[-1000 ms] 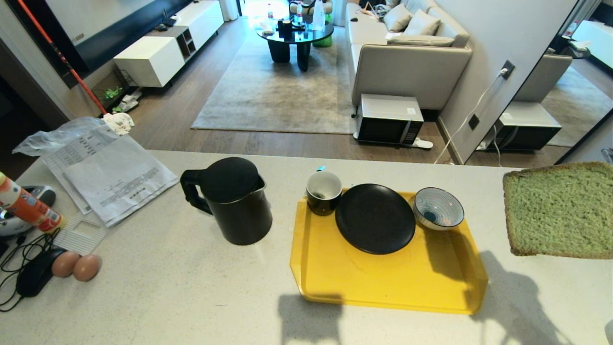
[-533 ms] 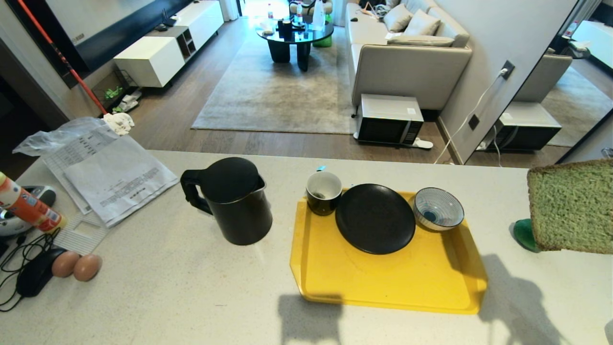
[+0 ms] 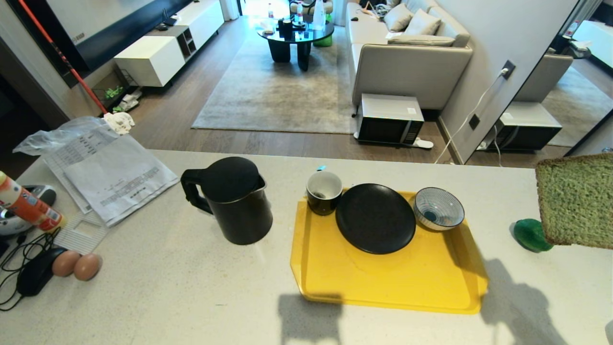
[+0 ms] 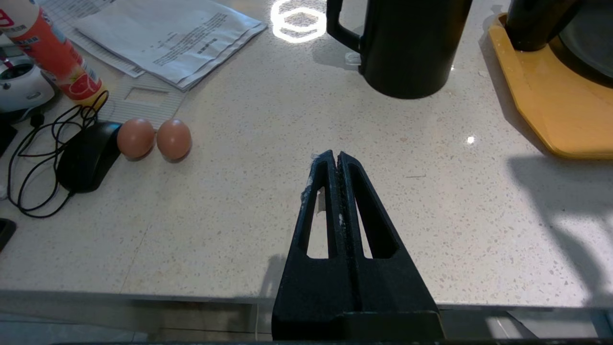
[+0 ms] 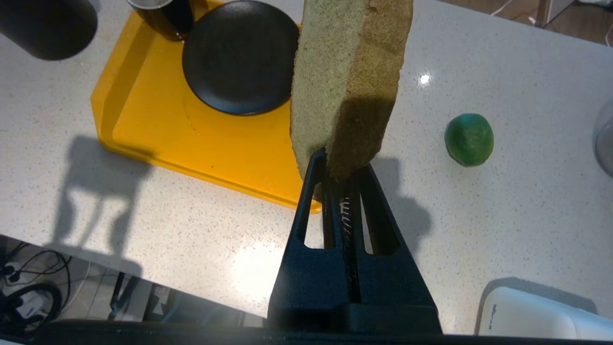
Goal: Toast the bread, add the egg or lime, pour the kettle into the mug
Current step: Put the bread slices in the toaster
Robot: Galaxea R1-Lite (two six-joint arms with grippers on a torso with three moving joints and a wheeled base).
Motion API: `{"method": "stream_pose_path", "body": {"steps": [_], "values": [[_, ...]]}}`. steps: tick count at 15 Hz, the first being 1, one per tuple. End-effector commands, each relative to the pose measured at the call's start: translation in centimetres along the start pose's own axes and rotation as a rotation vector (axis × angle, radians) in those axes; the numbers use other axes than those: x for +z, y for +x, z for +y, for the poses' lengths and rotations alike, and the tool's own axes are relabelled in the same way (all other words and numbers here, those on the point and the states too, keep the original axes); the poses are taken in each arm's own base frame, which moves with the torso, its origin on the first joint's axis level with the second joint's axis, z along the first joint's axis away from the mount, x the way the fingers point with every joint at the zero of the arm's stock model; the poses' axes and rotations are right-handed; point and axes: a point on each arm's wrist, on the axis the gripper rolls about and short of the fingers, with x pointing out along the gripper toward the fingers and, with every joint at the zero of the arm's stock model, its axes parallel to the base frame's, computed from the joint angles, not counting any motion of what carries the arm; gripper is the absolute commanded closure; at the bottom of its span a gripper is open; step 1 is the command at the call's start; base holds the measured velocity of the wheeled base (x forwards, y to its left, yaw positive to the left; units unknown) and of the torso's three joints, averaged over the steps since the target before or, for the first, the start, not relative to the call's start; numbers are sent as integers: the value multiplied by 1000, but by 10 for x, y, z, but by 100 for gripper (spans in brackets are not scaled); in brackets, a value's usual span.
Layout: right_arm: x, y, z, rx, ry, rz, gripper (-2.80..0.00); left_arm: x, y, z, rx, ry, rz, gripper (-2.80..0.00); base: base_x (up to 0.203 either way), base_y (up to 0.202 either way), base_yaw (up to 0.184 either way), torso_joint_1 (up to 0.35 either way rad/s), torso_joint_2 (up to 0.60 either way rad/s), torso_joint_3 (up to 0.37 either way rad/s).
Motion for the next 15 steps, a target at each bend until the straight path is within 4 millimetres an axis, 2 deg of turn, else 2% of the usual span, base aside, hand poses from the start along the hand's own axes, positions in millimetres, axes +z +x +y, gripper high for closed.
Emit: {"method": "stream_pose_path", "body": {"steps": [1, 3, 15], "values": [[-7, -2, 0, -17, 1, 8, 0, -5, 1, 0, -1, 0, 14, 0, 0, 0, 0, 0, 0, 0], [-10, -2, 0, -17, 1, 15, 0, -5, 1, 0, -1, 0, 14, 0, 1, 3, -45, -1, -1, 2], [-20, -7, 0, -5, 4, 12, 0, -5, 1, 0, -1, 0, 14, 0, 2, 7, -167, 1, 1, 2]]}}
